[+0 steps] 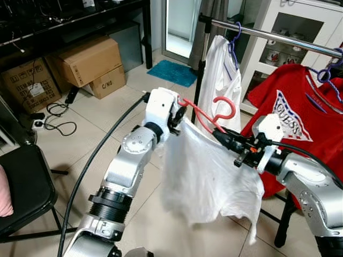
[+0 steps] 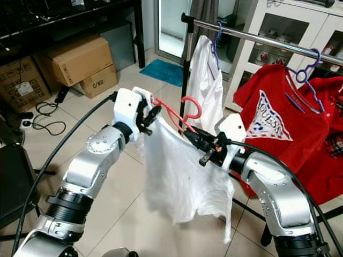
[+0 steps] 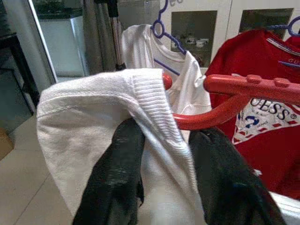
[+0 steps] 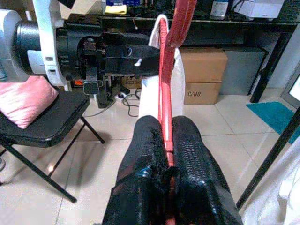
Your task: Hang hanger
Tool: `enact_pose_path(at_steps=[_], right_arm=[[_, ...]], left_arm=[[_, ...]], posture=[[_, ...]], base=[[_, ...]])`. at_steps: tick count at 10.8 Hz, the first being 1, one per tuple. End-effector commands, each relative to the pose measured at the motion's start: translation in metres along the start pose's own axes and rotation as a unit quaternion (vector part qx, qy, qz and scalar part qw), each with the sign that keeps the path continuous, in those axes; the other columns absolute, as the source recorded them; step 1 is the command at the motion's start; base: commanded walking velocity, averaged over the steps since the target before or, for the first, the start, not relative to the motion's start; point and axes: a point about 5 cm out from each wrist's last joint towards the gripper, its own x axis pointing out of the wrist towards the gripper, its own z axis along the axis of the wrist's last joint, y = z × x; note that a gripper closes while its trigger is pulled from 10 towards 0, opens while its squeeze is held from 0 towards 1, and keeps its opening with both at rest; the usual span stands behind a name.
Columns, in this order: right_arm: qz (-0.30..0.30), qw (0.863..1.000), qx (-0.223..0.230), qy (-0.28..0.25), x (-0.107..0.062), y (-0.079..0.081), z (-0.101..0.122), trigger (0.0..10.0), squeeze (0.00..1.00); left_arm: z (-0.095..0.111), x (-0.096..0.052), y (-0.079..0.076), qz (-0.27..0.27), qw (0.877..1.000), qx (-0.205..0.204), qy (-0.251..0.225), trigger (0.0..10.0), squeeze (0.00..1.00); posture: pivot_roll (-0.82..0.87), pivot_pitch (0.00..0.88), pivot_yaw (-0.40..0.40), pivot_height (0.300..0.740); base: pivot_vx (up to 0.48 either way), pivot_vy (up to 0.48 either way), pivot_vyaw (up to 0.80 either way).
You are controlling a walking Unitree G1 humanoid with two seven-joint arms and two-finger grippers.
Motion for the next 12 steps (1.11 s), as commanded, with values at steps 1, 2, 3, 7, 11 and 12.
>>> enact_pose_path(at_steps=[1,2,3,7,11,12], right_arm=[[-0.002,1.000,-0.019,-0.018,0.000,-0.004,0.010,10.0,0.00],[-0.001,1.000,-0.021,-0.017,0.000,-0.004,0.010,10.0,0.00],[0.001,1.000,-0.022,-0.017,-0.001,-0.003,0.010,10.0,0.00],[0.004,1.000,-0.022,-0.013,0.000,-0.002,0.007,10.0,0.00],[-0.015,0.994,-0.065,0.088,-0.008,-0.008,-0.020,10.0,0.00],[-0.014,0.991,-0.067,0.116,-0.014,-0.008,-0.030,10.0,0.00]], left_arm=[[0.001,-0.001,-0.004,-0.006,1.000,0.001,0.001,0.0,0.00],[0.001,-0.002,-0.004,-0.006,1.000,0.000,0.001,0.0,0.00],[0.001,-0.002,-0.005,-0.006,1.000,0.001,0.001,0.0,0.00],[0.001,-0.008,-0.005,-0.002,1.000,-0.004,-0.001,0.0,0.00],[0.044,-0.022,-0.001,-0.051,0.997,-0.011,-0.053,0.0,0.00],[0.056,-0.026,0.005,-0.059,0.996,-0.014,-0.063,0.0,0.00]], posture=[[0.04,0.037,0.010,0.740],[0.04,0.033,0.008,0.740],[0.04,0.033,0.008,0.740],[0.04,0.024,0.009,0.740],[0.05,0.026,0.009,0.740],[0.05,0.026,0.011,0.740]], base=[[0.000,0.000,0.00],[0.000,0.000,0.00],[0.000,0.000,0.00],[0.000,0.000,0.00],[0.000,0.000,0.00],[0.000,0.000,0.00]])
